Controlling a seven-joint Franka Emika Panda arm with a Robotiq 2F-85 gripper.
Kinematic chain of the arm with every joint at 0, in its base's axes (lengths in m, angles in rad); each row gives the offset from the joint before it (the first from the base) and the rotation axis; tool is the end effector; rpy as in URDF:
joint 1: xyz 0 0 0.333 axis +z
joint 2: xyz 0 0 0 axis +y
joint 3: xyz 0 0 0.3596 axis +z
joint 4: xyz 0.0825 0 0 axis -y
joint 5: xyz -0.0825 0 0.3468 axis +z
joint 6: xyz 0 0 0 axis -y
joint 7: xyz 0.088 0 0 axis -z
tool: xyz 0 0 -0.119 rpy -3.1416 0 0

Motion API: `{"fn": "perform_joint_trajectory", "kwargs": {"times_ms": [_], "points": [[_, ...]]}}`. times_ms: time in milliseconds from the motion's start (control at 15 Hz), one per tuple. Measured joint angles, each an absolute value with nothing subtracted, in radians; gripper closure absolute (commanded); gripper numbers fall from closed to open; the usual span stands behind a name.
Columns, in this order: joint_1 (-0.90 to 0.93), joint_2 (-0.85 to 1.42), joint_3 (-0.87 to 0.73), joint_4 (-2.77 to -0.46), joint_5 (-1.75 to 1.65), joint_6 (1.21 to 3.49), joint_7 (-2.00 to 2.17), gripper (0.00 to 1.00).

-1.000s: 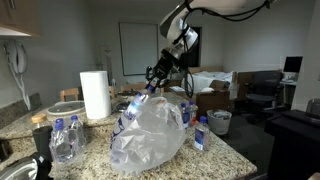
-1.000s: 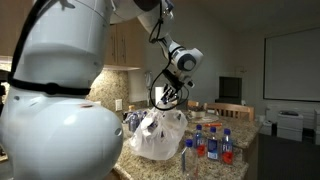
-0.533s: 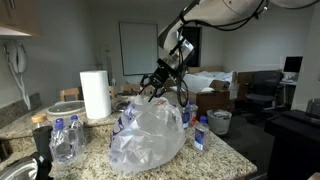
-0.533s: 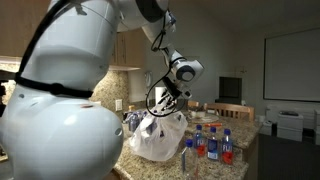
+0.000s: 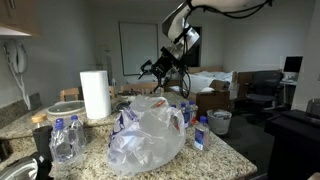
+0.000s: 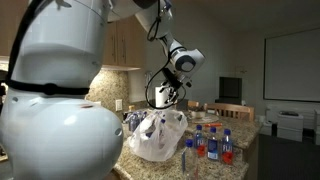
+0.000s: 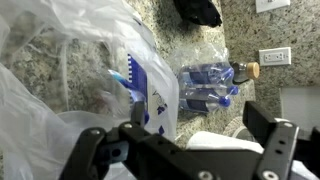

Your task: Place five empty water bottles inside the clear plastic bag

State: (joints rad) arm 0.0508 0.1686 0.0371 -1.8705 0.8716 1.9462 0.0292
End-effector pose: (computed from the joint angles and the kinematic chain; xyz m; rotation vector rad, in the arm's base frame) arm 0.5702 0.1092 0.4895 -2.3159 0.3728 0.1659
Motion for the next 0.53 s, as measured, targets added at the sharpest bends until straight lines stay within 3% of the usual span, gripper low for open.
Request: {"fn": "perform_joint_trajectory", "kwargs": {"times_ms": [533], "points": [[-0.047, -0.021, -0.075, -1.846, 0.662, 1.803, 0.007, 0.00]]}}
